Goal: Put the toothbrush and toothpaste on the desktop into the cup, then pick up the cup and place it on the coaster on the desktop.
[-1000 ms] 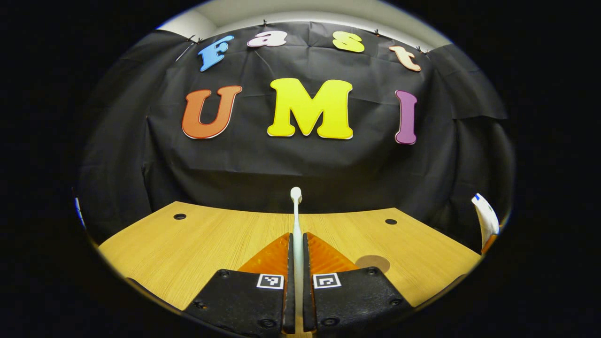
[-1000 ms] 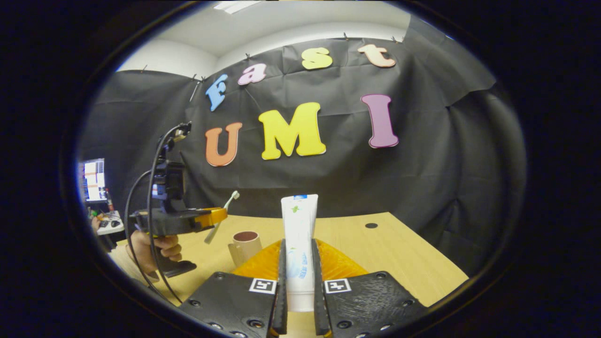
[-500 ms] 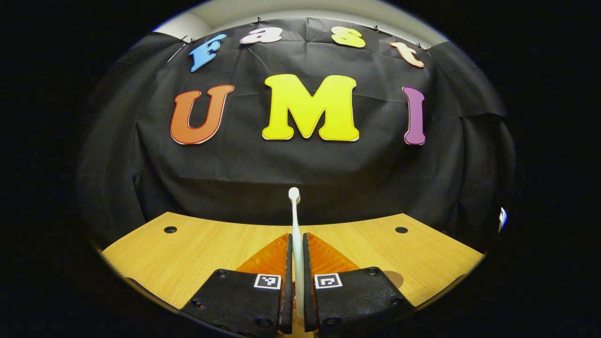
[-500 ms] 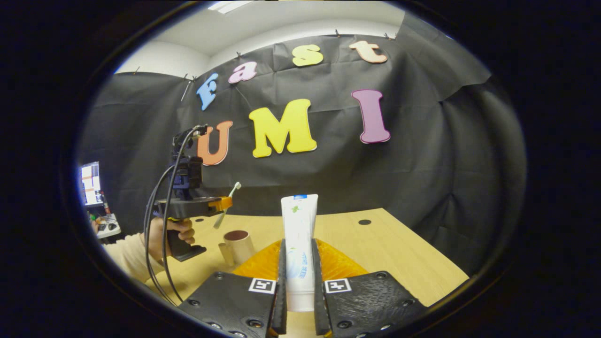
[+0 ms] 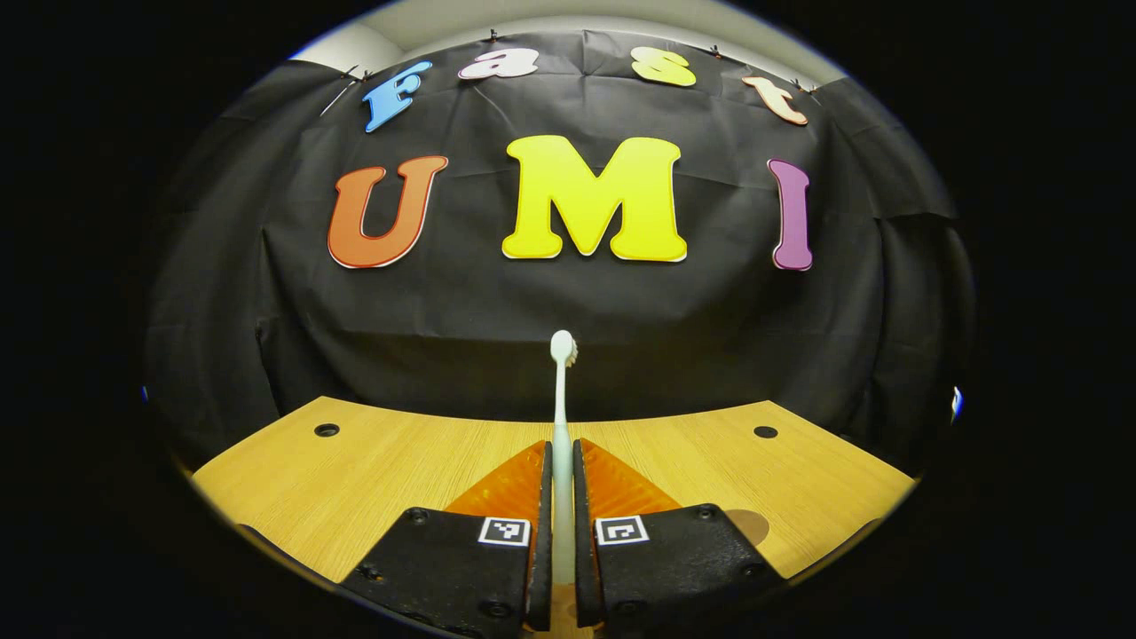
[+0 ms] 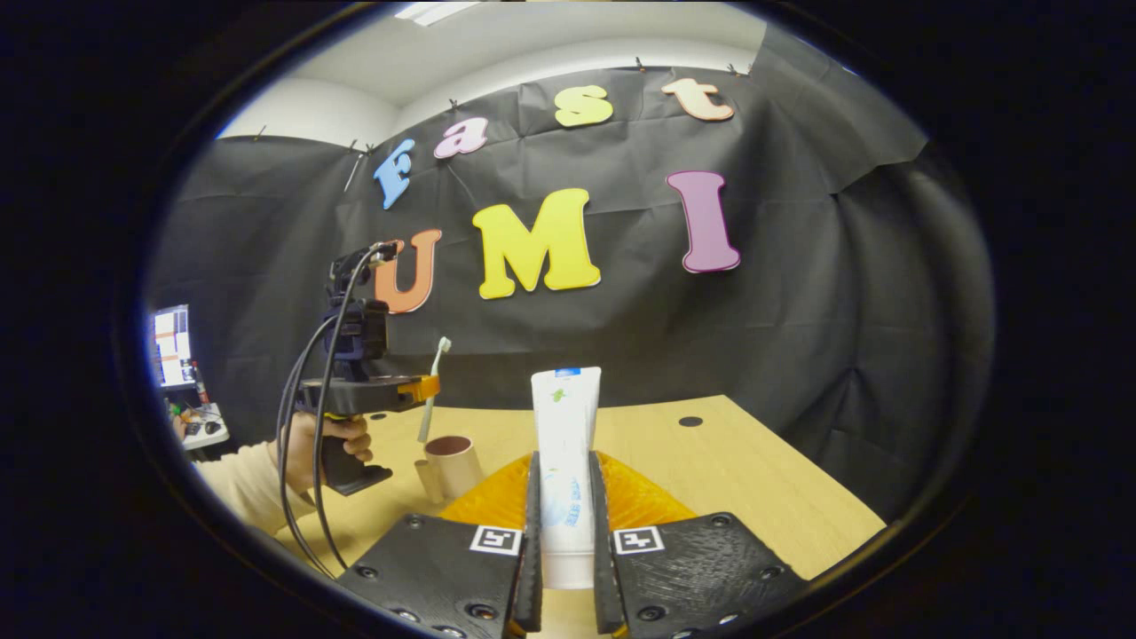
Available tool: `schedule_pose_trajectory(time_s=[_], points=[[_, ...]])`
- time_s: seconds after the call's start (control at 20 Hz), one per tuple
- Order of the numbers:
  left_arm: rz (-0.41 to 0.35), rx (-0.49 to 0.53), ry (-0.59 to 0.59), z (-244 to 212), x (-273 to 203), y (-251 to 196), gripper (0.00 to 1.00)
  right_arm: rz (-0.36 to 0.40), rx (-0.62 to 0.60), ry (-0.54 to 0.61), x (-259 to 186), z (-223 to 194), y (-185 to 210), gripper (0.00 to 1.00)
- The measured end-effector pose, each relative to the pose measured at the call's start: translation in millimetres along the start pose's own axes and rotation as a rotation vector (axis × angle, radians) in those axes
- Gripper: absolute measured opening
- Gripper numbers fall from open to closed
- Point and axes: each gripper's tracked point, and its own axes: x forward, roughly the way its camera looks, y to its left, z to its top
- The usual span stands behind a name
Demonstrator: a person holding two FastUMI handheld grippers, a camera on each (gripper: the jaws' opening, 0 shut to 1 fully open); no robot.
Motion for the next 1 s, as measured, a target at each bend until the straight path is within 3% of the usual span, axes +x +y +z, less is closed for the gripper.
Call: schedule_pose_trajectory(time_s=[0.5,0.65,1.0], points=[[0.018,-0.003,0.002,0.0,-5.3,1.2,0.16,-0.006,-0.003,-0.001,-0.5,-0.1,-0.3,0.23],[0.014,0.006,0.037,-12.1,-15.7,-0.1,0.99,-0.005,-0.004,-0.01,0.9,-1.3,1.5,0.23],[0.028,0.003,-0.01,-14.2,-57.0,11.3,0.99,0.051,-0.005,-0.003,24.7,-14.3,36.0,0.23]])
